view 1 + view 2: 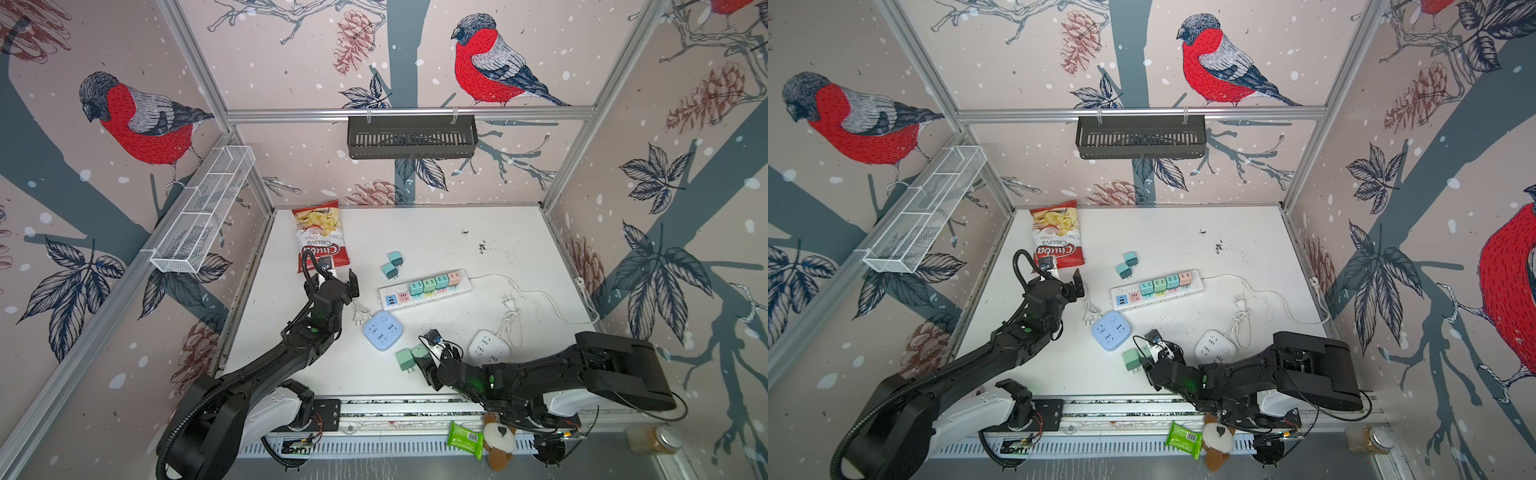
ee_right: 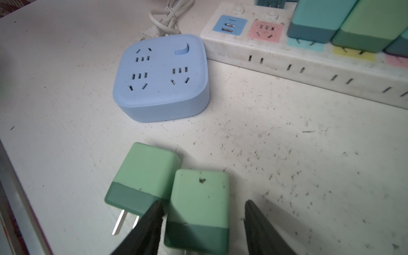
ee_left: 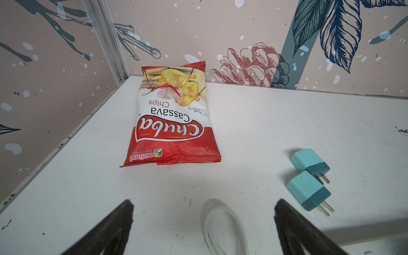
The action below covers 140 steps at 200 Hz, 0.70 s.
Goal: Insert the plug
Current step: 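Lower the right gripper onto a light-green adapter and close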
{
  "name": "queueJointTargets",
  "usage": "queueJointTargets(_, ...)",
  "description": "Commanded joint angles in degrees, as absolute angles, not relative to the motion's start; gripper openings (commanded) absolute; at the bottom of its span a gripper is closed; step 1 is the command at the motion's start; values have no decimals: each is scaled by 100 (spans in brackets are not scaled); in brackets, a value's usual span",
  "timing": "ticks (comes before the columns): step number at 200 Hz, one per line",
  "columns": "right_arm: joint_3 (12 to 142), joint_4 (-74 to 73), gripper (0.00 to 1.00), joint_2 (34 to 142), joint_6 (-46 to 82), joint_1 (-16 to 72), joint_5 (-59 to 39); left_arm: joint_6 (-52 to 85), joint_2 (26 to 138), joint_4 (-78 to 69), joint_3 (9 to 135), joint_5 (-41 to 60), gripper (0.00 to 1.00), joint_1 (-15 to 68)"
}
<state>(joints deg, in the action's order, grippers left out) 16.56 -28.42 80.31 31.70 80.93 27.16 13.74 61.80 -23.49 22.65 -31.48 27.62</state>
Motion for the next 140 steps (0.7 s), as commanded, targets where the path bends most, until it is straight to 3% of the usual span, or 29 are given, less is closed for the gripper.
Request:
queueJointTargets(1,1686,-3027,59,8139,3247,8035,2638,1442,6179,-2418,2320,-3138,99,2759)
queueJointTargets(140,1652,-3164,49,8392,3317,7831,2527,1425,6187,-2417,2320,-3111,99,2760)
